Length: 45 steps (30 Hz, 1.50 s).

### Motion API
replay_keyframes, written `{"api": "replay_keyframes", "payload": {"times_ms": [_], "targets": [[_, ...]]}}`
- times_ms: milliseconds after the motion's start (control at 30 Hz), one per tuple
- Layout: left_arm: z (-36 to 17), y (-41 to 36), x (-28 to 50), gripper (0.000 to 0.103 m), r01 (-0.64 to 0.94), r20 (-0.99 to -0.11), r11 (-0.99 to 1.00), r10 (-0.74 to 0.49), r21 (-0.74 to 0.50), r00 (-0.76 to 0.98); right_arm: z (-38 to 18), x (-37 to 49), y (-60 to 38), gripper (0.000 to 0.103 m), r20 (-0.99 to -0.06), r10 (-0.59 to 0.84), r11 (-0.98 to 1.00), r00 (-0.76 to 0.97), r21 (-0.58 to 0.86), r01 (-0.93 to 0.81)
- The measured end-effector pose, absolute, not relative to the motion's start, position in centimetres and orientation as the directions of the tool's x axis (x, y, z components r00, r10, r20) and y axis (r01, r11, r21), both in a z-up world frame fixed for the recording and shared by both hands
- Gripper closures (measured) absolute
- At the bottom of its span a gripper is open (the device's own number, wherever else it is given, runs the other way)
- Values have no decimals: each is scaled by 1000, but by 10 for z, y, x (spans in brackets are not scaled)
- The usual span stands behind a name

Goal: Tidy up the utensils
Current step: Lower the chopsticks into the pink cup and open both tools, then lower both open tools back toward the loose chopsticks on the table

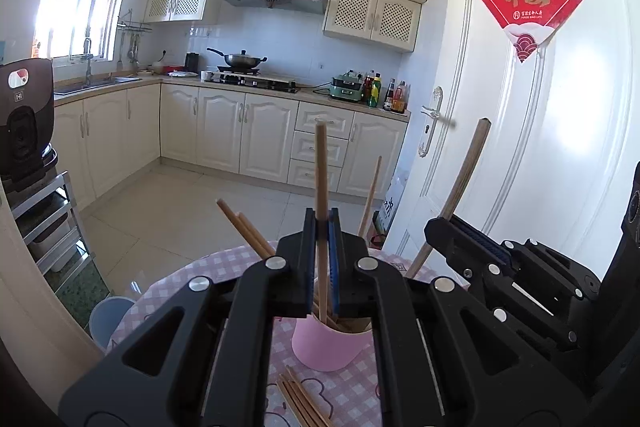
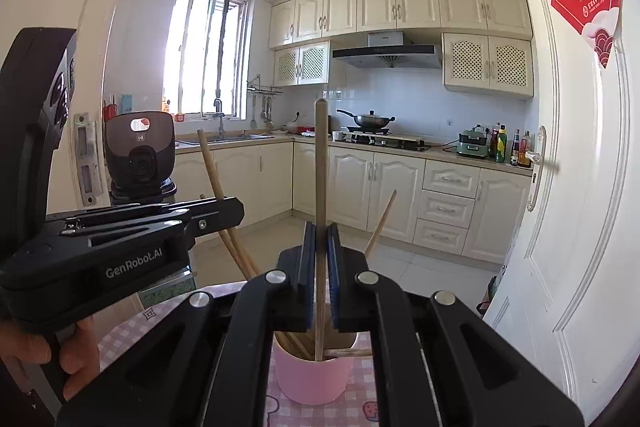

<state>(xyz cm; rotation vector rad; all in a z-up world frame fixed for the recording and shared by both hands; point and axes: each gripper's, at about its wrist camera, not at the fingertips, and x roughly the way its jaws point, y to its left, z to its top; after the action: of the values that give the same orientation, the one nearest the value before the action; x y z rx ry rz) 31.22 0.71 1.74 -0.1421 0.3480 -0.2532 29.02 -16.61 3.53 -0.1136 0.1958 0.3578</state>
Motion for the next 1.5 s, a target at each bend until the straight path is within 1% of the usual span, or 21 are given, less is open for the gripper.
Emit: {"api": "replay_keyframes", "payload": {"times_ms": [100, 500, 533, 600, 633, 667, 700, 767, 833, 967, 1067, 1167, 1300, 1367, 1500], "targets": [[14, 6, 308, 97, 217, -320, 961, -262, -172, 911, 33, 286, -164, 98, -207, 328, 928, 922, -115, -355], [17, 3, 298, 95, 194, -328, 972, -228, -133, 917, 29, 280, -170, 98, -216, 328, 931, 920, -90, -353], [17, 5, 297, 90, 188, -329, 973, -222, -133, 918, 29, 279, -170, 98, -215, 325, 933, 921, -88, -350], [18, 8, 293, 66, 172, -322, 976, -208, -137, 924, 29, 278, -171, 98, -218, 324, 933, 921, -85, -349], [18, 10, 290, 45, 159, -312, 977, -196, -139, 930, 29, 277, -171, 97, -217, 324, 934, 921, -82, -347], [19, 12, 287, 44, 152, -297, 978, -189, -145, 936, 29, 277, -171, 95, -217, 323, 935, 921, -80, -346], [20, 13, 286, 44, 152, -299, 977, -191, -149, 935, 30, 277, -172, 94, -219, 320, 936, 922, -79, -344], [21, 16, 284, 44, 155, -305, 975, -198, -160, 932, 30, 275, -173, 86, -218, 319, 938, 922, -70, -341], [23, 17, 279, 43, 144, -293, 978, -182, -149, 939, 31, 274, -175, 82, -216, 319, 939, 923, -60, -339], [27, 18, 270, 31, 122, -276, 984, -154, -131, 949, 34, 267, -176, 75, -208, 321, 939, 924, -55, -339], [30, 21, 262, 26, 103, -267, 986, -135, -131, 954, 35, 260, -177, 73, -199, 320, 941, 926, -51, -336], [34, 26, 250, 19, 72, -229, 990, -98, -121, 968, 40, 250, -179, 69, -180, 324, 941, 929, -40, -336], [38, 27, 231, 15, 44, -174, 996, -58, -83, 983, 45, 238, -182, 64, -158, 329, 941, 931, -29, -337], [39, 26, 224, 14, 41, -162, 997, -51, -65, 986, 46, 233, -183, 60, -150, 331, 941, 931, -23, -338], [37, 26, 210, 12, 32, -142, 999, -37, -38, 989, 44, 221, -183, 55, -140, 334, 941, 932, -16, -339]]}}
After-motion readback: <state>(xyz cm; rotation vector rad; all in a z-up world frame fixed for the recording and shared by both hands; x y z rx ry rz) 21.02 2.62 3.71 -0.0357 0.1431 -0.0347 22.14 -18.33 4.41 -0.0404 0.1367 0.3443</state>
